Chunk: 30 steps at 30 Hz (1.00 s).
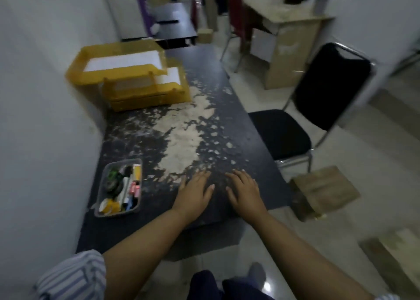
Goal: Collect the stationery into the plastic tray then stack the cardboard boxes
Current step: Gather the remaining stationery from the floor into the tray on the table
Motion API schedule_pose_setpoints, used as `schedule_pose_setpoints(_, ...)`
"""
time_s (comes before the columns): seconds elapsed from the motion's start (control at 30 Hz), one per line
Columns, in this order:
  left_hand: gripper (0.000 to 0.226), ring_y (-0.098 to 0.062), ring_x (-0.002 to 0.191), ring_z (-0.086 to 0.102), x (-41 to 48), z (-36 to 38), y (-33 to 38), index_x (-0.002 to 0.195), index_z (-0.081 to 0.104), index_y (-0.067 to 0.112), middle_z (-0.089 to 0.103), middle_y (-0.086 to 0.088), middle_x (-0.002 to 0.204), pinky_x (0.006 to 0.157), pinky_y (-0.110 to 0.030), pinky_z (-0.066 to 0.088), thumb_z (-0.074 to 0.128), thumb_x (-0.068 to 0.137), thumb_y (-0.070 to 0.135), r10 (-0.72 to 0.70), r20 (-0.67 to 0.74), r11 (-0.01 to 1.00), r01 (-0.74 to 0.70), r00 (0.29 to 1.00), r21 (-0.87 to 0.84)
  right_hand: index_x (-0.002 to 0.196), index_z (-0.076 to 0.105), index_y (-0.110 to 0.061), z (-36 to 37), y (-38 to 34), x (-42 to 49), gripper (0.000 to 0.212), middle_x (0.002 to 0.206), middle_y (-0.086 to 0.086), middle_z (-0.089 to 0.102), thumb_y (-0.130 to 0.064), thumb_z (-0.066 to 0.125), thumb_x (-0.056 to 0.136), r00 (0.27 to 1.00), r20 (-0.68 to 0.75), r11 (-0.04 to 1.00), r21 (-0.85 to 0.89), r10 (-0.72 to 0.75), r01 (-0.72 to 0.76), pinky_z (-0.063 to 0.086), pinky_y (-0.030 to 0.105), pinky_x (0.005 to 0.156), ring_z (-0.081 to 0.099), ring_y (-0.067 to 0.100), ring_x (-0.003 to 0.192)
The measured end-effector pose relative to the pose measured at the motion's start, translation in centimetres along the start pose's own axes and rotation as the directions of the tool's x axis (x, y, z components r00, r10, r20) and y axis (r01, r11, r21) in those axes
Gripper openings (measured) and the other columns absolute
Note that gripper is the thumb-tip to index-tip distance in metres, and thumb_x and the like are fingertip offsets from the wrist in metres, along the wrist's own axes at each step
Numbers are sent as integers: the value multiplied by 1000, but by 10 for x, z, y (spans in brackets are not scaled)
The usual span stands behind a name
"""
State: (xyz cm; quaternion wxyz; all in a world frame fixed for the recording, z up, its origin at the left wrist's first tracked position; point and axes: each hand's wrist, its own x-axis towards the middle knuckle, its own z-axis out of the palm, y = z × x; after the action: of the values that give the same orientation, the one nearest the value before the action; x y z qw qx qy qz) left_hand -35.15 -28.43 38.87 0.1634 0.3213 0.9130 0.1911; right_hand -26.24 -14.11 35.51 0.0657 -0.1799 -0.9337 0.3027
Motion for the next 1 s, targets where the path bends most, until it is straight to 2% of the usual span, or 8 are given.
schedule_pose_setpoints(0.17,50,-9,147,9,9,44,87,147,28,23,19,7,158,119,-40,3,33,100,39,231,148,972,-235,962,12,137,43,-22,-43,70,-62,42,147,1,37,-28,46,95,963,-159,975,-5,218,-221,21,40,114,24,21,142)
schedule_pose_setpoints(0.23,50,-9,147,8,11,67,128,147,27,23,18,7,158,120,-39,3,33,100,38,330,217,940,-340,919,13,136,45,-19,-63,104,-93,42,144,3,41,-26,48,95,930,-219,952,-8,296,-305,24,36,113,30,23,139)
schedule_pose_setpoints(0.37,50,-8,147,7,15,108,194,148,25,21,15,7,158,120,-37,2,32,100,37,440,330,878,-477,835,35,134,47,-18,-97,156,-146,40,141,3,44,-27,47,95,856,-291,896,11,428,-444,30,36,111,36,21,134)
schedule_pose_setpoints(0.53,49,-11,147,11,14,163,267,147,27,22,19,5,158,121,-39,5,33,100,36,528,406,815,-579,746,4,132,49,-18,-136,212,-211,37,138,5,47,-24,48,95,753,-371,823,58,543,-565,28,31,108,37,21,131)
schedule_pose_setpoints(0.7,49,-10,146,14,12,216,330,145,29,22,22,5,156,119,-38,6,33,99,39,585,464,755,-656,665,-11,132,49,-18,-162,262,-263,37,137,4,47,-25,47,96,638,-415,736,127,649,-665,33,34,108,39,21,130)
schedule_pose_setpoints(0.87,48,-9,145,19,24,258,367,144,33,22,26,5,155,118,-33,8,33,99,41,619,497,706,-708,608,-14,132,49,-18,-164,304,-278,36,136,4,48,-25,46,96,540,-420,657,212,730,-724,31,30,106,38,20,130)
schedule_pose_setpoints(1.0,48,-10,145,17,49,303,389,144,32,23,25,4,156,118,-35,9,33,99,40,599,547,698,-716,584,0,130,50,-16,-152,351,-273,36,135,4,49,-22,47,95,441,-418,582,317,795,-749,32,30,106,39,20,130)
